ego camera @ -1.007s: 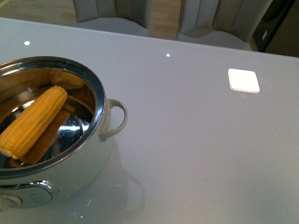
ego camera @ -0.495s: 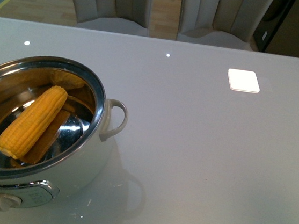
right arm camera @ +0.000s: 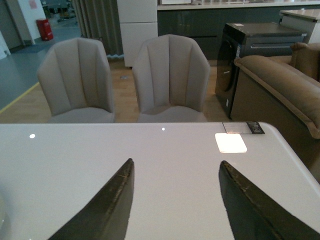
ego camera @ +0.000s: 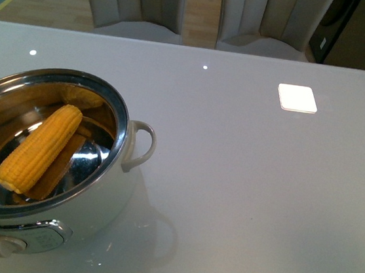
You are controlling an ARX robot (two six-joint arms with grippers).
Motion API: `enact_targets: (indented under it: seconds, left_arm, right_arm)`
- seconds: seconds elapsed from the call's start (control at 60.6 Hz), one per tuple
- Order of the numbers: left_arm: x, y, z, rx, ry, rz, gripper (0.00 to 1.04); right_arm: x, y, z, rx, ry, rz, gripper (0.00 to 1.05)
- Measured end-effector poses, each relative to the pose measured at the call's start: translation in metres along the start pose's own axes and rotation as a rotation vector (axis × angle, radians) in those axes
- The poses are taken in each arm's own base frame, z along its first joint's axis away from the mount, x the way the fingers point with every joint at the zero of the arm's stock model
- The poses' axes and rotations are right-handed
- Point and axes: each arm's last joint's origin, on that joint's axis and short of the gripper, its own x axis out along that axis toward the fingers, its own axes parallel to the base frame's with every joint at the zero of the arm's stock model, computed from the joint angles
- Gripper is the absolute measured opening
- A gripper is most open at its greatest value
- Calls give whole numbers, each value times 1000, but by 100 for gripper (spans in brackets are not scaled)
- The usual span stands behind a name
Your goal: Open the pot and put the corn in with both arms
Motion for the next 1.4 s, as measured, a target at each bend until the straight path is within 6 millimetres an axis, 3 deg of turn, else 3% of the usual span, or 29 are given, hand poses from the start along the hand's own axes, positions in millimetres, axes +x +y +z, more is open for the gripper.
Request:
enact_targets:
  seconds: [0.165, 1.403]
  left_arm:
    - [0, 0, 0, 0, 0, 0, 98]
    - [0, 0, 0, 0, 0, 0, 98]
  right_arm:
    - [0, 0, 0, 0, 0, 0, 97]
    - [0, 0, 0, 0, 0, 0, 96]
